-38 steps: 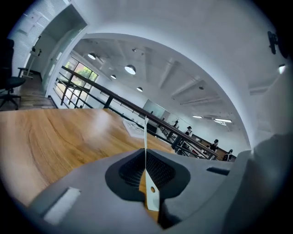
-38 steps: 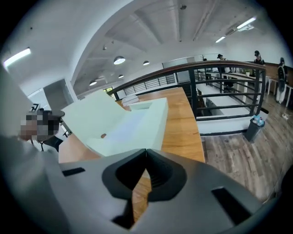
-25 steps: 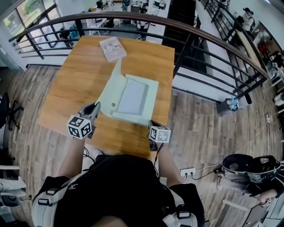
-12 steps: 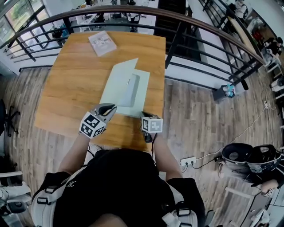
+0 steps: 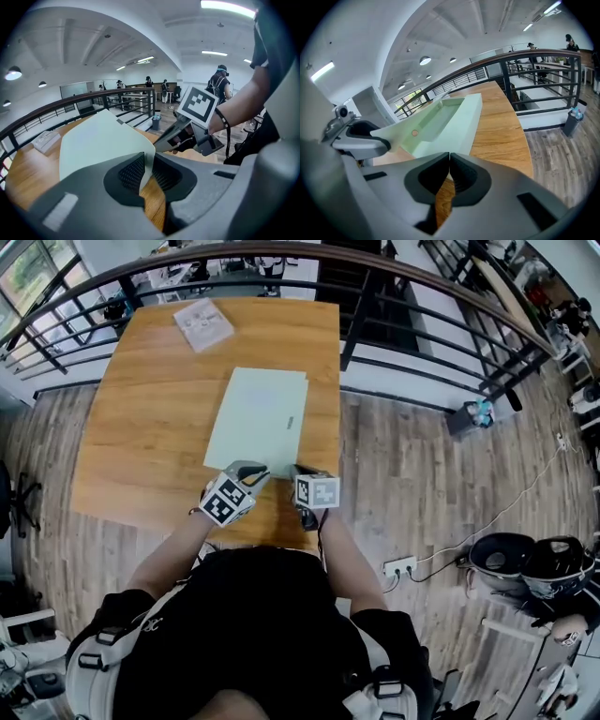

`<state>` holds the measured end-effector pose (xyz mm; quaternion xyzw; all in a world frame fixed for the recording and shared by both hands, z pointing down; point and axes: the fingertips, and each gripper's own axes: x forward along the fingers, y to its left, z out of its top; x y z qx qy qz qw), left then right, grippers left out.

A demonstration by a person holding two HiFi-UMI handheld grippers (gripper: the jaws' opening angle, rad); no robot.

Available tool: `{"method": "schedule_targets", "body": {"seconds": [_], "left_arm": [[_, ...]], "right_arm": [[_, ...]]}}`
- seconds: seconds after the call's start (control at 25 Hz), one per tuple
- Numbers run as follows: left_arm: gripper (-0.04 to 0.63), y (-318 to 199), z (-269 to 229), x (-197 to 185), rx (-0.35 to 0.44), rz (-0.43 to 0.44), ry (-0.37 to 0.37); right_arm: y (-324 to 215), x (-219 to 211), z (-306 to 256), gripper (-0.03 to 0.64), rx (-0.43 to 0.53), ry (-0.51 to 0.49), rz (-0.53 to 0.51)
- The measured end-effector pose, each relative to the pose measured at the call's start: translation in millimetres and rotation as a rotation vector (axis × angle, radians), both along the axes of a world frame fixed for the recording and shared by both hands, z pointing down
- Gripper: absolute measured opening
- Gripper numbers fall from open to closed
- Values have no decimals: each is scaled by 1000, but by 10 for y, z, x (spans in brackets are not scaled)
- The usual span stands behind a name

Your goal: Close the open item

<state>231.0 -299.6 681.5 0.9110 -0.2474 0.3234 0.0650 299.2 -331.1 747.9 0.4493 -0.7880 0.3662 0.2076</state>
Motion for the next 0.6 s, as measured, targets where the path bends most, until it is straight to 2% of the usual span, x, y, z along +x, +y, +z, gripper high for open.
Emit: {"method": "schedule_targets", "body": {"seconds": [0.4,0.6], "left_arm": [[41,-4,474,197,-78,37,-120],[46,-24,575,249,-85,54,-188]], "right_arm": [[0,34,9,8,8,26,-19],[-30,43,7,8,9,28,-29]]}}
